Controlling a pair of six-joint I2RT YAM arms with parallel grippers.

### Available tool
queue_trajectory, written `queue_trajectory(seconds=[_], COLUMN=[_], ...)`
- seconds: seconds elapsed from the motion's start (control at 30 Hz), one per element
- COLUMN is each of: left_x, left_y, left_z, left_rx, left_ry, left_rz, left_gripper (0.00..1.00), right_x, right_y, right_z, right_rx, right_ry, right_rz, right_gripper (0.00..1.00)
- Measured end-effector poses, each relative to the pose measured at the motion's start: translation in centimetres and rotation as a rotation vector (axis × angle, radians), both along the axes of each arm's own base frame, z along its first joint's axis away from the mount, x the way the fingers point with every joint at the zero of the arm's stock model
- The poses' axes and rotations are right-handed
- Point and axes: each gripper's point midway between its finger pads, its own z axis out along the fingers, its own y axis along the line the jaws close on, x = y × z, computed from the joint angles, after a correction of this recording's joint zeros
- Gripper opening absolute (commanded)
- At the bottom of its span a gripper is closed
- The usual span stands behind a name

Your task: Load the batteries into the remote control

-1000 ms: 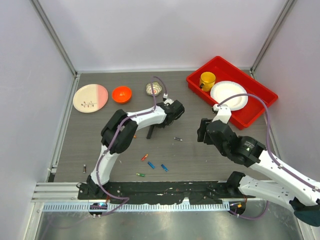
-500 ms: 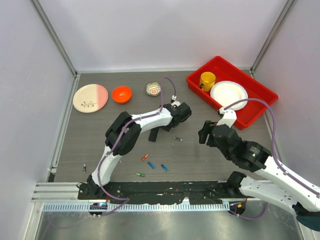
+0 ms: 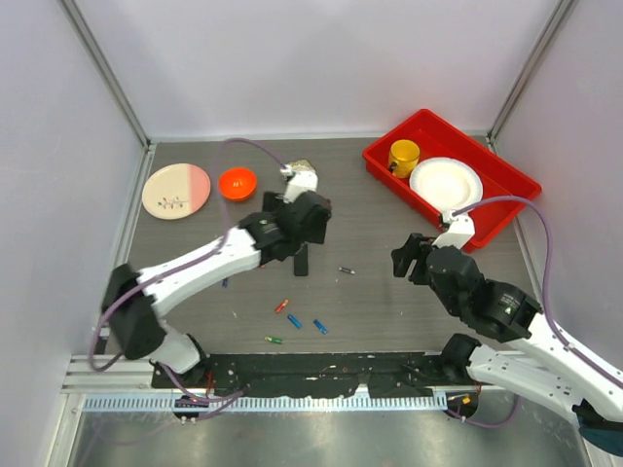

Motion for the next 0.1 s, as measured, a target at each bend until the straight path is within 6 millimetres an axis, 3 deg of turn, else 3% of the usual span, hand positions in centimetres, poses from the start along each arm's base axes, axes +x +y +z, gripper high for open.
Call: queue_trajectory(seconds=[0.1], left_x=[-0.3], left_y=[1.8], left_z=[5.6], left_rx=[-0.174], left_ry=[-0.126], left_rz=[0.066], left_gripper=[1.00], right_x=[0.3], right_y=[0.4], right_z=[-0.1], right_rx=[-0.001], right_ry=[0.000], right_rz=[0.000], right_gripper=[0.70])
